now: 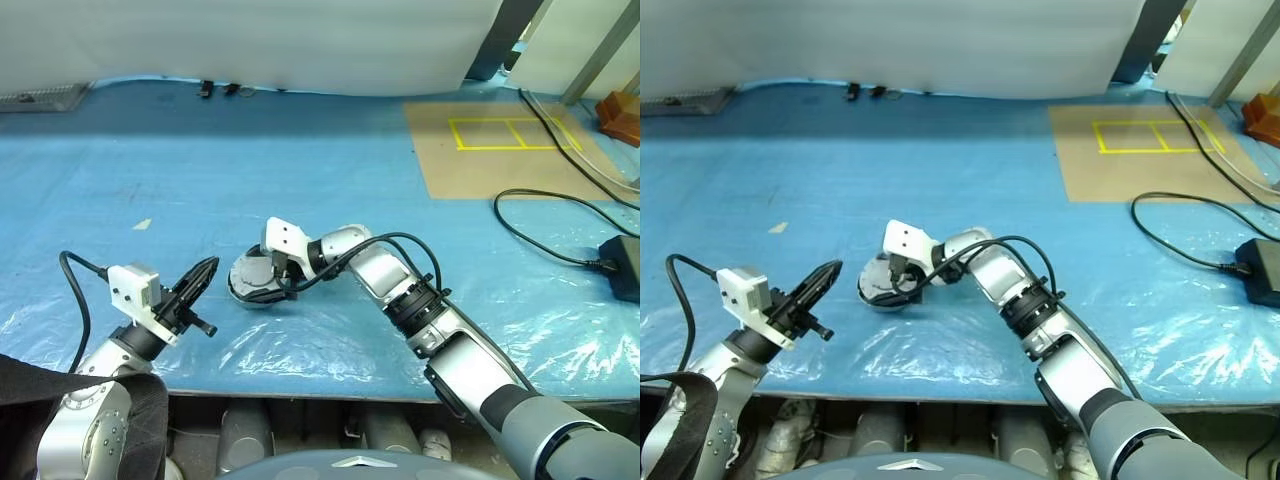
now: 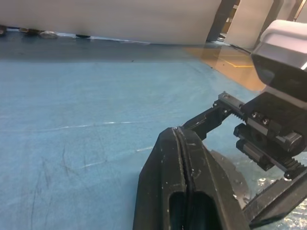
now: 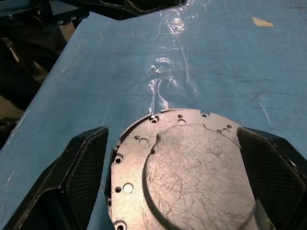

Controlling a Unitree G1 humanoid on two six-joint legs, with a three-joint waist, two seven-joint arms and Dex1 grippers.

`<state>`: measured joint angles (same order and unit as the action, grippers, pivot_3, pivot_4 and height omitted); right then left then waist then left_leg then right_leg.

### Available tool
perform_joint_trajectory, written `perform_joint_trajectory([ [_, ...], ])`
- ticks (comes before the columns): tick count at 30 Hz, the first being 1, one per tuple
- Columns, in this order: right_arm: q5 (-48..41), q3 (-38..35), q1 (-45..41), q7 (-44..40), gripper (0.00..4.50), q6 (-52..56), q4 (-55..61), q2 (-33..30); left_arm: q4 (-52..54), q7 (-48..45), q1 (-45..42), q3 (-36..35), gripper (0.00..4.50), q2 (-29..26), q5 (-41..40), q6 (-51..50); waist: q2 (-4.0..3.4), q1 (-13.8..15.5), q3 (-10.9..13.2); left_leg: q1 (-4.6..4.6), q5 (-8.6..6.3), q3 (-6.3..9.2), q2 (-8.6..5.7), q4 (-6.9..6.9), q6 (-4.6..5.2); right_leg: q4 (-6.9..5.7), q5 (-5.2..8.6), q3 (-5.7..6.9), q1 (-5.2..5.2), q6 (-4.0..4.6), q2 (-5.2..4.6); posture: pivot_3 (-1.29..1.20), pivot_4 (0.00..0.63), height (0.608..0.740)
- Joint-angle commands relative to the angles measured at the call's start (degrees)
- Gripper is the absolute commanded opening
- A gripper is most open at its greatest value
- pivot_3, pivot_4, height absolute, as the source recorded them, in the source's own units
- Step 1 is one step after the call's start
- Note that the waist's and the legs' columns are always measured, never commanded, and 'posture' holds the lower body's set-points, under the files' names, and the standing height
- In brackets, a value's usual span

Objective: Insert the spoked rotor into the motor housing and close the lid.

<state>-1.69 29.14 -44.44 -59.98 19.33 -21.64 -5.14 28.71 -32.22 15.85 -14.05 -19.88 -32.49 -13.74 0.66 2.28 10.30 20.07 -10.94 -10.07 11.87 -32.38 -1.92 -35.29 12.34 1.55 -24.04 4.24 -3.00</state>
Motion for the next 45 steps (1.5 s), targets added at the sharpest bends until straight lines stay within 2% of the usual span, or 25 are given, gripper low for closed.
perform_joint_trajectory([
  [1, -3.33, -2.68, 0.07, -0.74, 4.48, 5.5, 0.35, 1.4, 1.91, 0.56, -0.13, -0.26, 0.0, -0.5, -0.27, 0.15, 0.0, 0.0, 0.0, -0.01, 0.0, 0.0, 0.0, 0.0, 0.0, -0.01, 0.0, 0.0, 0.0, 0.0, 0.0, 0.0, 0.15, 0.74],
  [5, -4.02, -4.36, -1.04, -0.72, 4.48, 7.28, 0.9, 1.44, 2.19, 0.88, -0.03, -0.17, 0.0, -0.56, -0.46, 0.04, 0.0, 0.07, 0.0, 0.02, 0.0, 0.0, 0.0, -0.01, 0.0, -0.01, 0.0, 0.0, 0.0, 0.0, 0.0, 0.0, 0.15, 0.74],
  [13, 2.34, 0.54, -0.01, -0.34, 4.48, -0.27, -3.38, 0.1, 3.3, 1.75, 0.21, -0.75, 0.0, -0.95, -1.26, -0.95, 0.0, 0.01, 0.0, 0.01, 0.0, 0.0, 0.0, 0.0, 0.0, -0.01, 0.0, 0.0, -0.01, 0.0, 0.0, 0.0, 0.15, 0.74],
  [16, 1.68, 0.21, 0.52, -0.1, 3.86, 0.34, -2.31, 1.26, 4.15, 2.6, 0.34, -1.17, 0.0, -1.08, -1.41, -1.42, 0.0, 0.01, 0.0, 0.0, 0.0, 0.0, 0.0, -0.02, 0.0, -0.02, 0.0, 0.0, -0.01, 0.0, 0.0, 0.0, 0.15, 0.74],
  [19, 1.49, -0.29, 0.04, 0.53, 2.96, 0.87, -2.02, 2.36, 4.76, 3.54, 0.3, -2.12, 0.0, -1.3, -1.67, -1.83, 0.0, -0.08, 0.0, 0.01, 0.0, 0.0, 0.01, -0.01, 0.0, -0.02, 0.0, 0.0, -0.02, 0.0, 0.0, 0.0, 0.15, 0.74],
  [23, 2.6, 0.62, -0.06, 0.8, 2.96, 0.76, -2.62, 2.58, 5.31, 4.86, 0.31, -3.88, 0.0, -1.59, -2.34, -2.15, 0.0, -0.15, 0.0, 0.0, 0.0, 0.0, 0.01, 0.0, 0.0, -0.02, 0.01, 0.0, -0.02, 0.01, 0.02, 0.0, 0.15, 0.74],
  [32, 8.74, 4.22, 1.36, 2.21, 2.96, -5.45, -7.24, 0.22, 4.23, 4.39, 0.6, -2.99, 0.0, -1.94, -1.28, -1.56, 0.0, -0.17, -0.03, -0.14, 0.0, 0.0, 0.0, -0.02, 0.0, -0.14, 0.02, -0.05, 0.02, -0.01, 0.02, 0.0, 0.15, 0.74],
  [35, 10.13, 5.04, 1.34, 2.19, 2.96, -5.82, -7.94, -0.32, 2.72, 2.68, 0.01, -0.88, 0.0, -3.2, 0.99, -1.37, -0.03, -0.15, -0.08, -0.21, 0.0, 0.02, -0.01, -0.04, 0.0, -0.18, 0.19, -0.07, 0.07, -0.32, 0.01, 0.0, 0.15, 0.74],
  [40, 10.23, 4.88, 1.07, 1.71, 2.96, -4.68, -8.25, -0.74, -2.3, 0.68, -1.85, 3.11, 0.0, -5.8, 6.56, -0.95, -0.39, -0.07, -0.34, -0.4, 0.0, 0.06, -0.03, -0.04, 0.0, -0.2, 0.24, -0.11, 0.22, -0.4, -0.01, 0.0, 0.15, 0.74],
  [45, 8.7, 3.72, 0.73, 1.24, 2.96, -2.9, -6.53, -0.27, -5.3, 1.11, -5.65, 8.57, 0.0, -7.81, 12.49, -2.53, -0.41, -0.04, -0.38, -0.42, 0.0, 0.08, -0.05, -0.03, 0.0, -0.2, 0.24, -0.11, 0.25, -0.41, -0.03, 0.0, 0.15, 0.74],
])
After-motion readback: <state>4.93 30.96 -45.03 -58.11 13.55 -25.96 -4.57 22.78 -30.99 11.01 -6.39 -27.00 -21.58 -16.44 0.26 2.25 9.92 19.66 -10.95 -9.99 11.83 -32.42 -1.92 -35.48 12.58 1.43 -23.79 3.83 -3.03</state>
